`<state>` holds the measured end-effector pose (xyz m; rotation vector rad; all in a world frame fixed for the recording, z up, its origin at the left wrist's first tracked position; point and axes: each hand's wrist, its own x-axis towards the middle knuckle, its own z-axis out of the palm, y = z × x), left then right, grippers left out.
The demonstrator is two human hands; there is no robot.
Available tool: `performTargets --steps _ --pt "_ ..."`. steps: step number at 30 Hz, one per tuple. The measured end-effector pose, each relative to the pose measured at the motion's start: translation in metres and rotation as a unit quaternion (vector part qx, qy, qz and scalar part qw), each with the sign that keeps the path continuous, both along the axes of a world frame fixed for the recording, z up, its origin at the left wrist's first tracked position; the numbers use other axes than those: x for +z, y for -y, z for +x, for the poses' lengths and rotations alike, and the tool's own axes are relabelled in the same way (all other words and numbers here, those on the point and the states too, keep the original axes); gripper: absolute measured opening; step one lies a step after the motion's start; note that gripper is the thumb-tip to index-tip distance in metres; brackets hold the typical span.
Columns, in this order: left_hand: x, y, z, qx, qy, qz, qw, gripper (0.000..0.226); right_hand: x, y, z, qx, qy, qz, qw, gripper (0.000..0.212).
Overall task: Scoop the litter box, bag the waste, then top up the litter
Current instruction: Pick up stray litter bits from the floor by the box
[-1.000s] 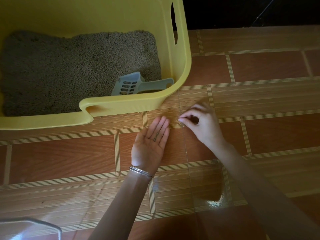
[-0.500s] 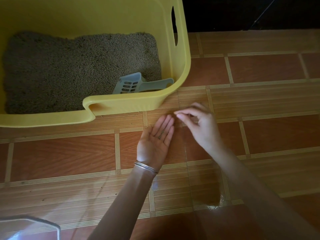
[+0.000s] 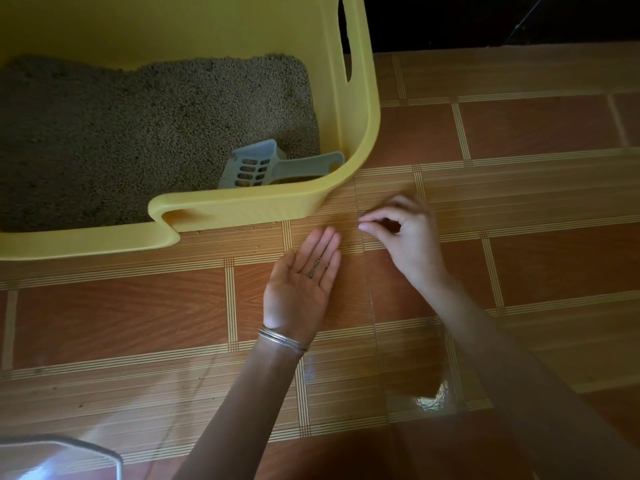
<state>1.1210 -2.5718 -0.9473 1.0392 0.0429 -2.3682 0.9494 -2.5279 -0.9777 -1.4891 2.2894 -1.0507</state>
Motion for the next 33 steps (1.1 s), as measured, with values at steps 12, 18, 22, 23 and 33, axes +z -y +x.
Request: performTargets --steps 12,18,22,23,33 --pt "0.001 -0.001 -0.004 -0.002 0.005 -0.001 1.0 0.045 0.008 -0.006 0.022 0.027 -0.081 0.035 0.996 0.019" --pt "0.003 -0.005 -0.009 -0.009 0.005 0.02 1.0 0.046 0.033 -0.026 0.062 0.076 0.02 -0.013 0.997 0.02" --pt "0.012 -0.01 -0.011 -0.02 0.002 0.031 0.999 0.046 0.04 -0.041 0.055 0.048 0.012 0.009 0.999 0.025" --pt "0.017 -0.011 -0.012 -0.022 -0.004 0.031 0.999 0.045 0.044 -0.046 0.05 0.034 0.007 0.013 0.999 0.026" --pt "0.113 -0.018 -0.026 -0.077 -0.012 0.011 0.997 0.044 0.125 -0.086 0.012 -0.077 -0.109 0.138 0.981 0.048"
